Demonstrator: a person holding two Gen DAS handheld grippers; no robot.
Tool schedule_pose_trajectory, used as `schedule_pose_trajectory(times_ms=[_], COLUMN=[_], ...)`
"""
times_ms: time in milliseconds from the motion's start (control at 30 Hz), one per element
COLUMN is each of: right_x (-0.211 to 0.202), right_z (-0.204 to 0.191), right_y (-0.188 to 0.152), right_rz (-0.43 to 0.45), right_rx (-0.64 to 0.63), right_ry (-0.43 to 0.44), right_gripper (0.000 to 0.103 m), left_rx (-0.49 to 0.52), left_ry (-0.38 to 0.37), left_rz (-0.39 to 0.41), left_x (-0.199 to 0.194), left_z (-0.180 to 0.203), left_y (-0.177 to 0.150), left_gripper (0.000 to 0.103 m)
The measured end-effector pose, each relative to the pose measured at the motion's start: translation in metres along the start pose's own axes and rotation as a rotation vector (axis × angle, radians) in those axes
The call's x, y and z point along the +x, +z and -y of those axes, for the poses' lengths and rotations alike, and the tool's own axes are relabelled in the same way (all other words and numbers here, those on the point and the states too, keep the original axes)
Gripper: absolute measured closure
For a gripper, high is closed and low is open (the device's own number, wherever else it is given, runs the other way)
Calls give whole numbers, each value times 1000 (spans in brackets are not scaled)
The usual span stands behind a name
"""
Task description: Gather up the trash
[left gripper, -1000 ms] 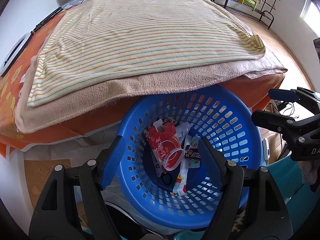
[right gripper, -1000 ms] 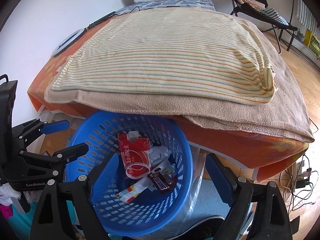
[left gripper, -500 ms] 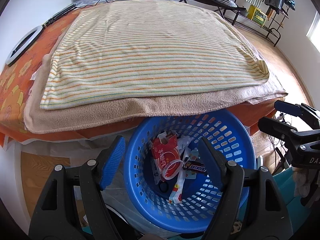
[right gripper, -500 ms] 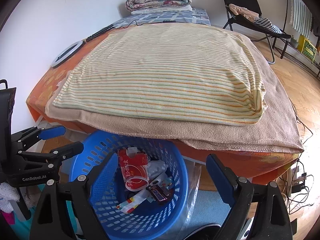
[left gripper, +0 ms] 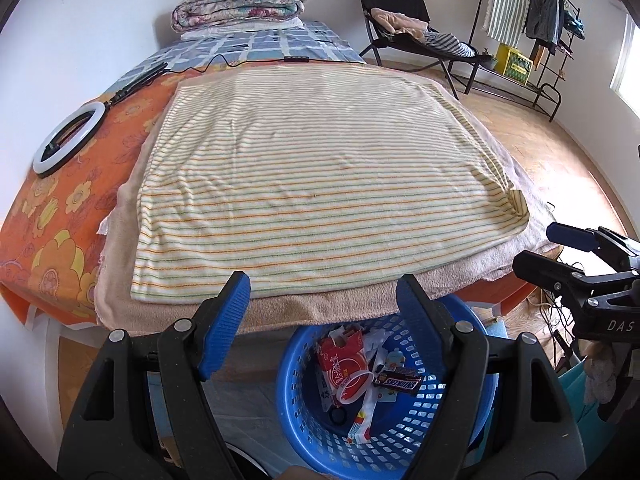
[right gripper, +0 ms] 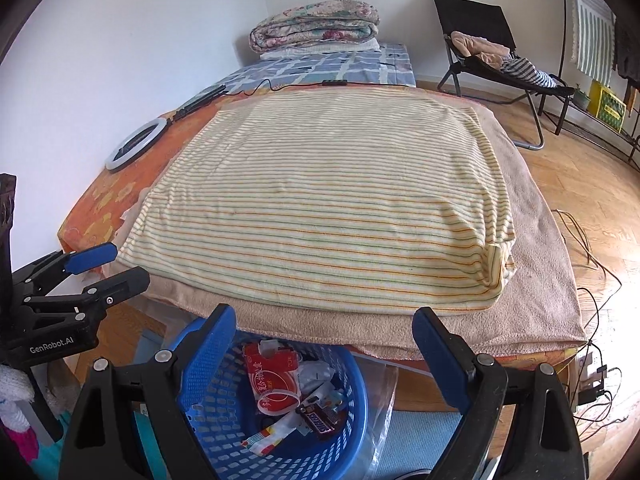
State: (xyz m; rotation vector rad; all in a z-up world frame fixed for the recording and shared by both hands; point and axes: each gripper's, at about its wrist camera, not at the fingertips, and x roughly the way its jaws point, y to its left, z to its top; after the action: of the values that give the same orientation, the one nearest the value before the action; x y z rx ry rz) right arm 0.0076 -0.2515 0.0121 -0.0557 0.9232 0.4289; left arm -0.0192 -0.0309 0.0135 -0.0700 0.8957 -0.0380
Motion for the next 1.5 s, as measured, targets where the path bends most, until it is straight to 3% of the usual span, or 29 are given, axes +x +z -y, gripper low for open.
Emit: schedule_pose_trajectory(times_ms=[167, 433, 600, 833, 1067, 1500], right_x=[-5, -5, 0, 10, 28, 41], right_z=[2, 10, 10, 10, 11, 22], right_y=[18, 47, 63, 75, 80, 78], right_rz=[47, 113, 147, 197, 174, 128], right_rx=[-8, 4, -16, -41, -38, 37], right_ry=[-2, 2, -8, -34, -26, 6], right_gripper=[9, 3, 2, 0, 0, 0], left_rx=[0, 10, 23, -20, -29, -26], left_ry=[1, -5, 10, 7, 52, 42], left_rz=[76, 145, 168, 160, 145, 119], left_x=[-15, -23, -19, -5, 11, 18], left_z=[-1, 0, 0, -11, -17, -17], left_y=[25, 57, 66, 73, 74, 74], left_gripper=[13, 12, 6, 1, 1, 1])
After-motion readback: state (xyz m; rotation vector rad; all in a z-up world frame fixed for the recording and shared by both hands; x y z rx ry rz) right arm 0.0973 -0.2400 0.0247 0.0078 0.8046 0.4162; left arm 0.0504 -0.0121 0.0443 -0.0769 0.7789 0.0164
